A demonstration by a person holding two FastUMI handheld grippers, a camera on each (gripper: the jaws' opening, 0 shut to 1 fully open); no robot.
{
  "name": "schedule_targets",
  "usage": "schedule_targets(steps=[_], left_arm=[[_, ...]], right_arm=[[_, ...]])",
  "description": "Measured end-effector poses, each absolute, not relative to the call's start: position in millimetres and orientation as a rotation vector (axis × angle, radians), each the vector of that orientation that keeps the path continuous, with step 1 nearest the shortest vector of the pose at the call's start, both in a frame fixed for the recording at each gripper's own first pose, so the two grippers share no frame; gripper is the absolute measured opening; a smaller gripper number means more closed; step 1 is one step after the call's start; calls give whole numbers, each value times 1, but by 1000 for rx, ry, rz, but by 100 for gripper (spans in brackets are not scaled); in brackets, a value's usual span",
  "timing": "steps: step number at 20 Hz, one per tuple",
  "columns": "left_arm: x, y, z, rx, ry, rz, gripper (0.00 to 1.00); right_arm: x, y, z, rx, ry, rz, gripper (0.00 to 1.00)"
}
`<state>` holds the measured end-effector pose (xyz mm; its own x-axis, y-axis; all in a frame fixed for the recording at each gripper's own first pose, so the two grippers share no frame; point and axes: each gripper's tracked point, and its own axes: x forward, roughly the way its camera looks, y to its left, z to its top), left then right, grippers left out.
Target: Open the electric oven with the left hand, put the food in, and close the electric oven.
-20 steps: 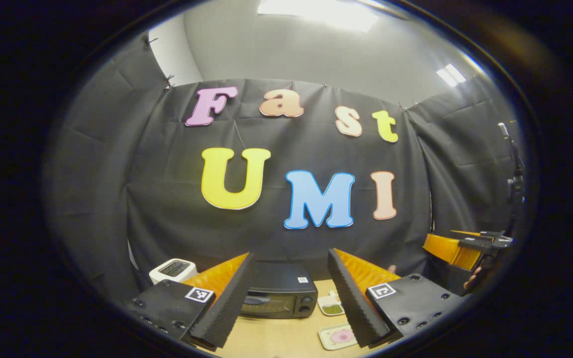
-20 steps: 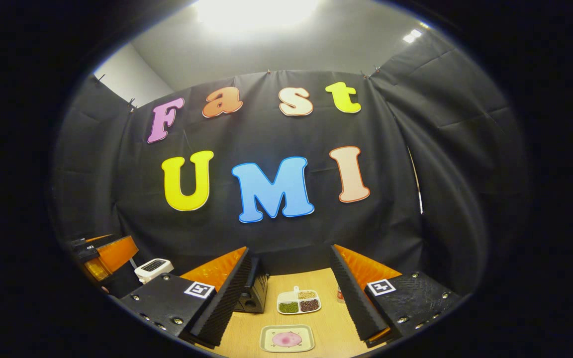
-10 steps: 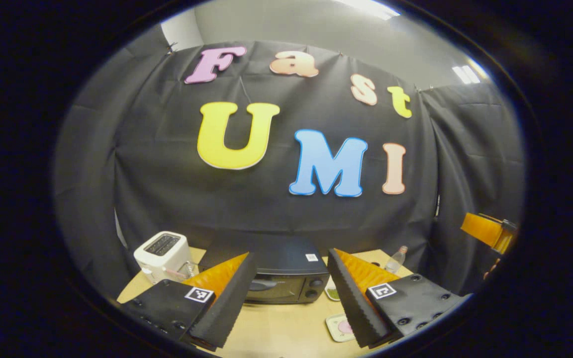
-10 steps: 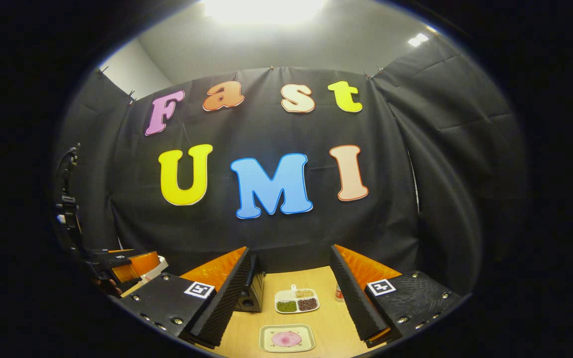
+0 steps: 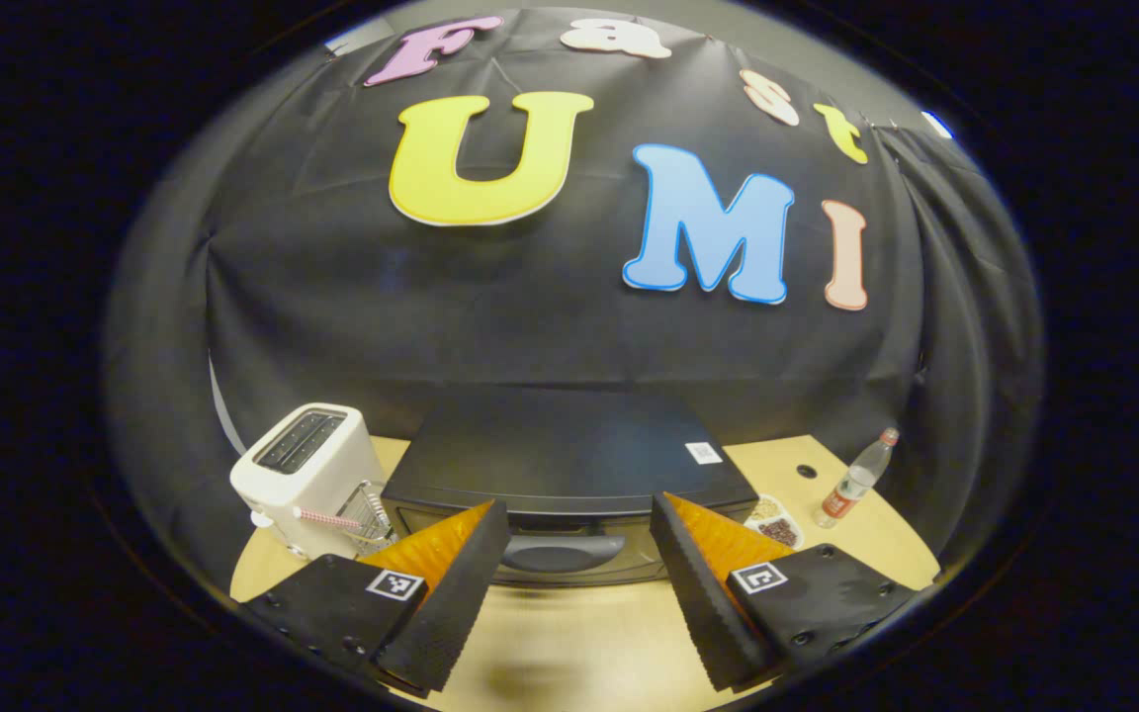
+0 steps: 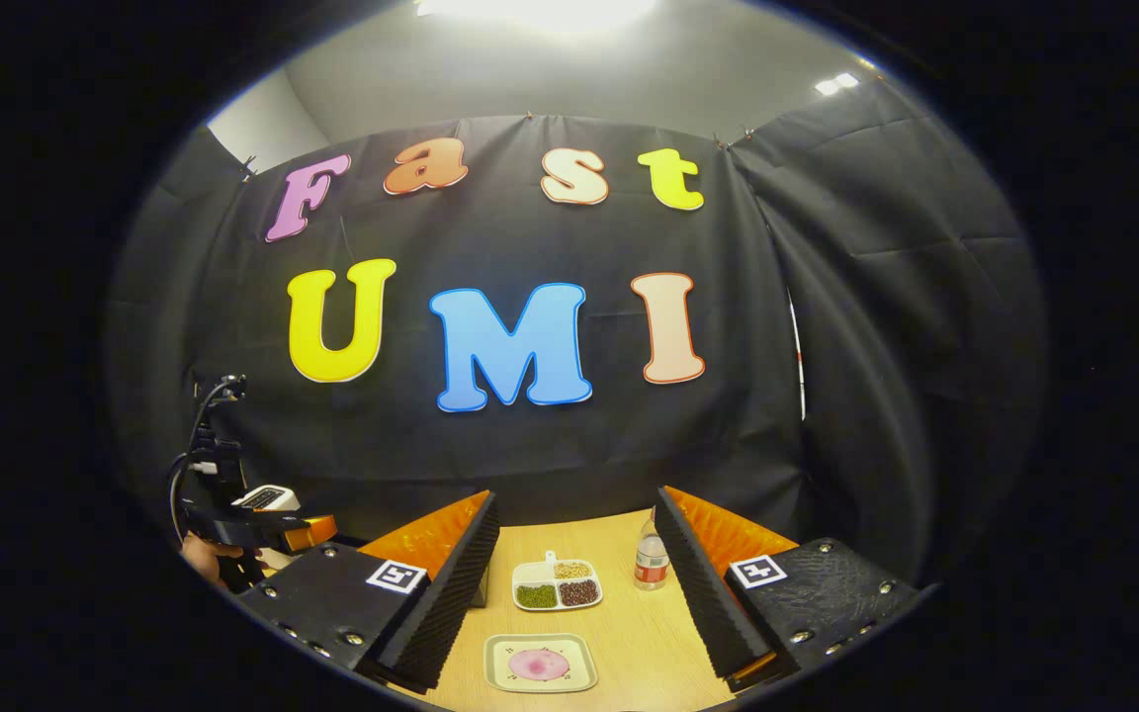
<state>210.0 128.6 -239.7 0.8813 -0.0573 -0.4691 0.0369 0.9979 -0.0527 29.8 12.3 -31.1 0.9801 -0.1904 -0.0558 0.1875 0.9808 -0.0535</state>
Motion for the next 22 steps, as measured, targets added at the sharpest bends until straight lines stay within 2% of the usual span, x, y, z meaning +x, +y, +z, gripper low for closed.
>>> schedule_targets(steps=[2, 4, 6, 7, 10, 11, 13, 14, 15, 16, 17, 22], left_arm=[[222, 128, -257, -46, 514, -55, 97], [233, 128, -270, -49, 528, -55, 100], [240, 130, -282, -39, 545, -49, 97], [242, 131, -288, -34, 555, -50, 100], [246, 132, -304, 6, 576, -53, 100], [246, 134, -305, 18, 582, -42, 92], [245, 134, -306, 38, 573, -39, 91], [242, 135, -308, 47, 579, -37, 100], [244, 134, -308, 50, 560, -35, 97], [243, 134, -309, 44, 566, -33, 100], [242, 133, -308, 39, 564, -31, 97], [230, 133, -309, 35, 569, -26, 100]], right_arm=[[31, 11, -32, -60, 67, -204, 96], [32, 9, -34, -68, 76, -215, 96], [32, 6, -36, -69, 85, -229, 96], [32, 4, -37, -69, 88, -235, 96], [31, -1, -35, -73, 90, -252, 96], [31, -2, -36, -74, 90, -256, 96], [33, -3, -36, -76, 91, -259, 96], [33, -2, -36, -75, 92, -258, 96], [34, -2, -37, -74, 94, -255, 96], [35, 0, -37, -73, 95, -252, 96], [35, 1, -37, -73, 95, -248, 96], [37, 6, -35, -74, 90, -228, 96]])
